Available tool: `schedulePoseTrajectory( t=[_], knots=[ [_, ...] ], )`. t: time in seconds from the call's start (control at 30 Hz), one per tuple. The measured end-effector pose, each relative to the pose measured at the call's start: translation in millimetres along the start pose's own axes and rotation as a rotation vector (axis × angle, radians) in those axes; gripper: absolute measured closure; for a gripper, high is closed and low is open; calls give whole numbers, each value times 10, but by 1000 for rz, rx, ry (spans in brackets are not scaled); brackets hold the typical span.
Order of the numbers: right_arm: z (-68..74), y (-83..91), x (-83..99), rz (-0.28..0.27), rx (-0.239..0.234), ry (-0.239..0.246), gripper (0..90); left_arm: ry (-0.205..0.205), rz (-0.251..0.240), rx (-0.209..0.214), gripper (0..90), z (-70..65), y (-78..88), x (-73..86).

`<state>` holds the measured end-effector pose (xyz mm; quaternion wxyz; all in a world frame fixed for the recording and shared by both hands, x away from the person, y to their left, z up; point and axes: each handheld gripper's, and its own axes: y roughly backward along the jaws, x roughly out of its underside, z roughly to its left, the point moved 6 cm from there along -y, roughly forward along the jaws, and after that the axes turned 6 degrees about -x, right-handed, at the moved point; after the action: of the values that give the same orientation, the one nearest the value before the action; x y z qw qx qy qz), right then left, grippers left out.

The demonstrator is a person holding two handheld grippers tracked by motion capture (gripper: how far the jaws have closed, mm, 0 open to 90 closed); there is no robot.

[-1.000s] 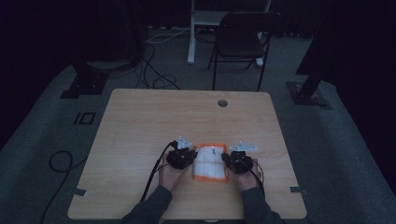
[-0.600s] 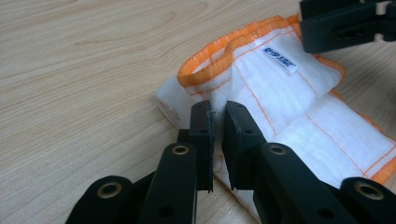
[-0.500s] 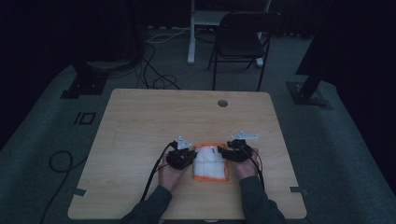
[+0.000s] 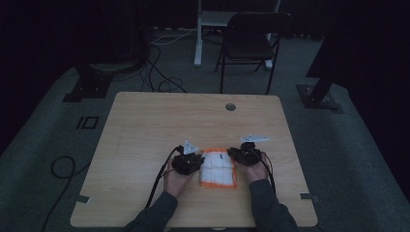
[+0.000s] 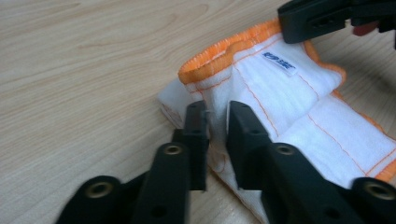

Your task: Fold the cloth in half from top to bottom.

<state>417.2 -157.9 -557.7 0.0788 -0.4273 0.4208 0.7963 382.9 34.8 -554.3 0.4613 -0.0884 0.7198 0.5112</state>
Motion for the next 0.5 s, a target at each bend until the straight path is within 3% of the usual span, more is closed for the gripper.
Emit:
schedulePoseTrajectory(
  t=[0.1,0.23,0.43,0.5],
  knots=[
    [32,40,-2,-7,9,27,817,12,-23,-8,647,34,17,-64],
    [59,69,-4,-11,14,43,822,21,-47,-12,579,90,7,-187],
    [80,86,-6,-12,16,51,823,26,-25,6,517,97,-112,-253],
    [92,98,-3,-15,12,52,823,36,-18,9,542,94,-131,-244]
  ],
)
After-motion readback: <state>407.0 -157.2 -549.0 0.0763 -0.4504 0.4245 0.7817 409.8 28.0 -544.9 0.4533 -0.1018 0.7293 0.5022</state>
